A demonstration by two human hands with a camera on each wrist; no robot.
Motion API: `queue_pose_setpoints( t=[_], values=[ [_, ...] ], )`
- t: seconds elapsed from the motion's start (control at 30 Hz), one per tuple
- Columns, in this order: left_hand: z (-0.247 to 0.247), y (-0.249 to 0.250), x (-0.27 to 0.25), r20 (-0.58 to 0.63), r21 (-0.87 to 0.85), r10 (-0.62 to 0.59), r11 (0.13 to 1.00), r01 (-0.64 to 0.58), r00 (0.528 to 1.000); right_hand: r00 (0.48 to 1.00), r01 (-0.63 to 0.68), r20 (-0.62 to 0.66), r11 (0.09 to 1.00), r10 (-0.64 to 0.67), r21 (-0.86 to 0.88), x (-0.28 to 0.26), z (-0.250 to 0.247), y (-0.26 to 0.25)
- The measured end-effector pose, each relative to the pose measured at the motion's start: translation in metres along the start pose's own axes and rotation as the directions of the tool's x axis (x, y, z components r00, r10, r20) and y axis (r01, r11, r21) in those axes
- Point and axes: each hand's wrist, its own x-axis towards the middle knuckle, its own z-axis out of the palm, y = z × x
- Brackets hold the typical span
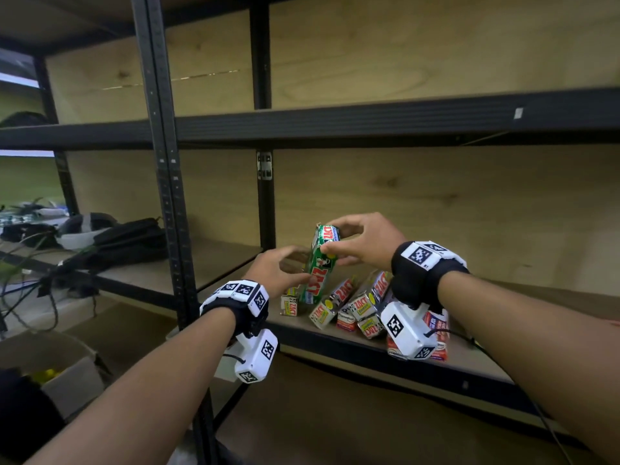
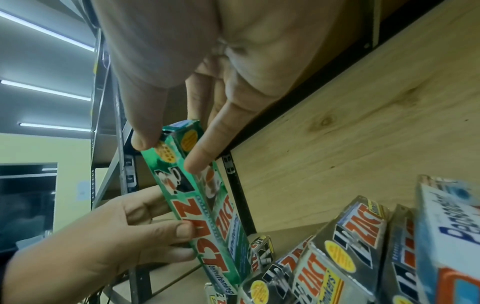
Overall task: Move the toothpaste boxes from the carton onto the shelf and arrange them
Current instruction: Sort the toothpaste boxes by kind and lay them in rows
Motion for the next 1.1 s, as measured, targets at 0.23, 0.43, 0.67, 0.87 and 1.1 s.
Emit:
queue_pose_setpoints(
  t=[0.23,0.43,0.67,0.87,1.1],
  values=[
    [-0.002,0.023,0.002,-0.016,-0.204,-0.022,0.979,0.018,1.000,0.996,-0.091,0.006,0.992,0.092,-0.081,-0.019,-0.031,0.012],
    [-0.003,0.061,0.004,0.052,-0.623,-0.080,0.777,0.094,0.995,0.991,-0.118,0.022,0.940,0.132,-0.319,-0.036,-0.047,0.037],
    [0.016,0.094,-0.001,0.183,-0.775,-0.071,0.603,0.189,0.980,0.993,-0.114,0.011,0.953,0.121,-0.279,-0.062,-0.065,0.042],
    [0.046,0.124,0.000,0.193,-0.763,-0.087,0.613,0.205,0.977,0.977,-0.215,-0.054,0.931,0.208,-0.295,-0.104,-0.117,0.045],
    [0.090,0.147,0.009,0.230,-0.332,-0.025,0.938,0.102,0.973,0.943,-0.329,-0.149,0.769,0.297,-0.549,-0.163,-0.193,0.060]
  ],
)
